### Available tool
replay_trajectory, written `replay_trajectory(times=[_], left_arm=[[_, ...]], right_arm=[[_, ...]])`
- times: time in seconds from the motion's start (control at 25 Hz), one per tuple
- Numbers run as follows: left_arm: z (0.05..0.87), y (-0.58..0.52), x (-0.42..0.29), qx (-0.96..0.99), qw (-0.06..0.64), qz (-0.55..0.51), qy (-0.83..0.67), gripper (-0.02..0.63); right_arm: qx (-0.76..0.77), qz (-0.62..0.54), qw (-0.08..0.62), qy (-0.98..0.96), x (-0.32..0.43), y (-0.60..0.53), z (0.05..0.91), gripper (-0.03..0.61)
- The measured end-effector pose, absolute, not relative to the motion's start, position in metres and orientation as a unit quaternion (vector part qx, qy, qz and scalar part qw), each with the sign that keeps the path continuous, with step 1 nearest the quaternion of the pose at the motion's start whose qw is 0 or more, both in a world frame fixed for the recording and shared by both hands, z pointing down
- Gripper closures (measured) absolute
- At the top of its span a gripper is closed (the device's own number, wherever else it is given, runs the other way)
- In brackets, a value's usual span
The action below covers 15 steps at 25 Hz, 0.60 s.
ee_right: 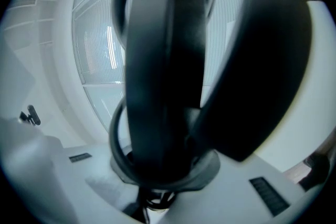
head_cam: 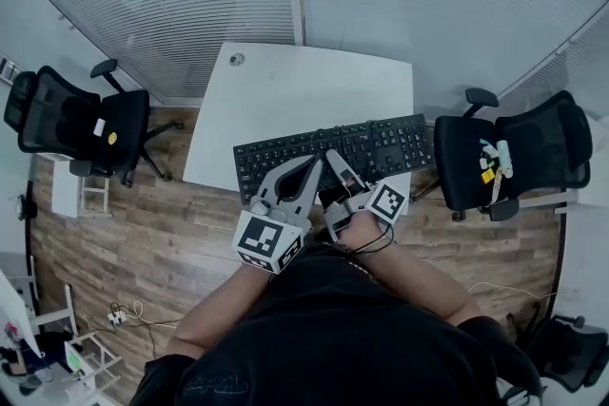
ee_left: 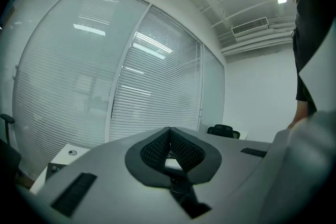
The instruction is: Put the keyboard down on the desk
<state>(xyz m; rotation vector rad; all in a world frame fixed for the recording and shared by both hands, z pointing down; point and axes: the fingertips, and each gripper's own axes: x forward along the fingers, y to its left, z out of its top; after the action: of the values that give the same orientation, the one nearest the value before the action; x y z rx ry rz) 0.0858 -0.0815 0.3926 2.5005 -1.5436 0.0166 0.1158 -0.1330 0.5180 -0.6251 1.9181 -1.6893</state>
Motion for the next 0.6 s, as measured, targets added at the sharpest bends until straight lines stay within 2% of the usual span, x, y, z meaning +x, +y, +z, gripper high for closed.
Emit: replay_trajectory(times=[0.6], left_arm=[[0.395, -0.121, 0.087, 0.862, 0.111, 0.005, -0.494, 0.598]], right_arm=[[-0.256, -0.616, 0.27, 0.695, 0.122, -0.165, 0.522, 0.483]])
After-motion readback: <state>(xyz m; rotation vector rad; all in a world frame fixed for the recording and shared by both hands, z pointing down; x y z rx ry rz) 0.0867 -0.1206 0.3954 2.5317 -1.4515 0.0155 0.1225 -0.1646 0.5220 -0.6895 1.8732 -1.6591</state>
